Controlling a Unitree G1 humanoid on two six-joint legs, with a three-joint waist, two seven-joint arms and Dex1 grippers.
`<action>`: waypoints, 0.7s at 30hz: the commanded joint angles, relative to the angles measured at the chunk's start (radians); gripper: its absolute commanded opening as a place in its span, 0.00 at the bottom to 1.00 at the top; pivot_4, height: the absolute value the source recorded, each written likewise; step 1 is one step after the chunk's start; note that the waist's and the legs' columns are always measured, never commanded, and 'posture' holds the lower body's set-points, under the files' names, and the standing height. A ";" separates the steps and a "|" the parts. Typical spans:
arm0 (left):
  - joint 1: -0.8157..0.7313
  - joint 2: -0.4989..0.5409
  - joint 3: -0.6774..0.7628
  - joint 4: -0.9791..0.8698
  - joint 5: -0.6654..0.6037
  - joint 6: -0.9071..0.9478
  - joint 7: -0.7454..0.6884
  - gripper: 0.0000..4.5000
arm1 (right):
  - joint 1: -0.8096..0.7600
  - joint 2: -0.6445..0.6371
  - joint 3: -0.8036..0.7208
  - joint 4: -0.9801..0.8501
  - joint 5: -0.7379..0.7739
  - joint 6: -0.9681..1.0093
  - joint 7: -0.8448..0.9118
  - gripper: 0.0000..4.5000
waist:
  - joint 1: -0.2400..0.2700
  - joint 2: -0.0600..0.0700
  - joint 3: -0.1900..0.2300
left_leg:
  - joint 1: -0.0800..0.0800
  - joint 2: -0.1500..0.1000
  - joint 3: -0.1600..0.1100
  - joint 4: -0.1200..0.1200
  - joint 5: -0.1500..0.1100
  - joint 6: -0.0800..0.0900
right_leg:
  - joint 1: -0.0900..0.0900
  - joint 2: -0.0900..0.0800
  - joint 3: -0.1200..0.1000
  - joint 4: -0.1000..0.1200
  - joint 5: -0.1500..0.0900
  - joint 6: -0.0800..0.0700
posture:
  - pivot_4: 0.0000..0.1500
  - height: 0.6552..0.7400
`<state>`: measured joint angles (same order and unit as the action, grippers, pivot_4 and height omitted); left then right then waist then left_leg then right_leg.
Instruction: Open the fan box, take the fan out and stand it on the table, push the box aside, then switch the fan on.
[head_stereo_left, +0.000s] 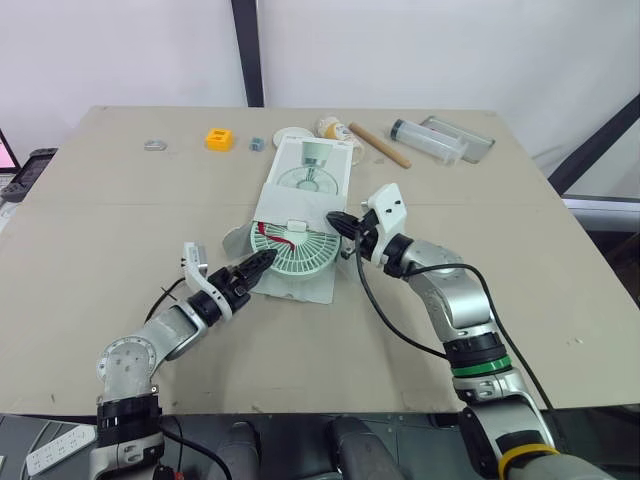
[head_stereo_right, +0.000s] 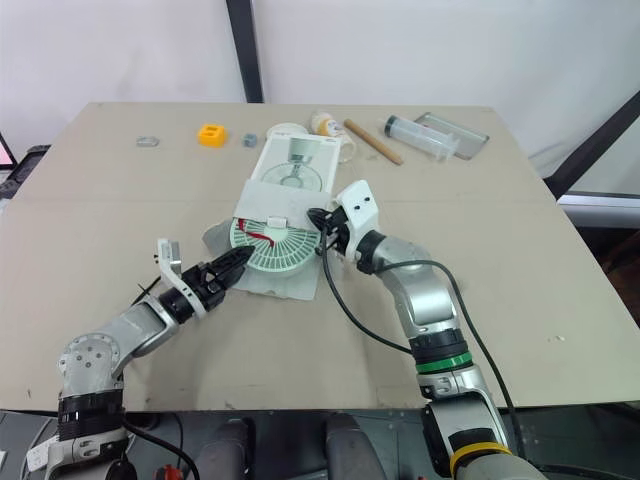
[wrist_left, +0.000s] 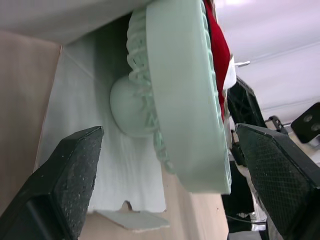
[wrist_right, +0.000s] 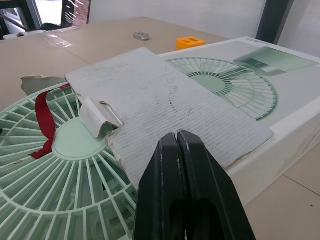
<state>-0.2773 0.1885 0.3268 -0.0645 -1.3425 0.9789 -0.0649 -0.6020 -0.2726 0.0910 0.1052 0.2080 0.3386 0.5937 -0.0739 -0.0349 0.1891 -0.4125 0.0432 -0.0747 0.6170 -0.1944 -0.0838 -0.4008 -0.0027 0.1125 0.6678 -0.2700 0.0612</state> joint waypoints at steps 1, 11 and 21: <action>-0.064 -0.017 0.029 0.080 -0.038 -0.021 -0.017 1.00 | -0.015 0.001 0.004 -0.004 -0.008 -0.013 0.006 0.00 | 0.000 0.000 0.000 | 0.000 0.000 0.000 0.000 0.000 0.000 | 0.000 0.000 0.000 0.000 0.000 0.000 | 1.00 1.00; -0.101 -0.036 0.033 0.135 -0.091 0.027 -0.041 0.84 | -0.004 -0.004 -0.001 -0.014 -0.016 -0.012 0.005 0.00 | 0.000 0.000 0.000 | 0.000 0.000 0.000 0.000 0.000 0.000 | 0.000 0.000 0.000 0.000 0.001 -0.002 | 1.00 1.00; -0.103 -0.032 0.030 0.110 -0.193 0.085 0.027 0.35 | 0.004 -0.003 -0.001 -0.022 -0.021 -0.013 0.006 0.00 | 0.000 0.000 0.000 | -0.001 0.000 0.000 0.000 0.000 0.000 | 0.000 0.000 0.000 0.000 0.001 -0.002 | 1.00 1.00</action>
<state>-0.3721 0.1519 0.3590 0.0903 -1.4638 1.0336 -0.0538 -0.6024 -0.2720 0.0918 0.1050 0.1907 0.3300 0.6015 -0.0738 -0.0349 0.1891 -0.4132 0.0430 -0.0748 0.6171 -0.1944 -0.0838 -0.4010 -0.0029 0.1125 0.6678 -0.2690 0.0596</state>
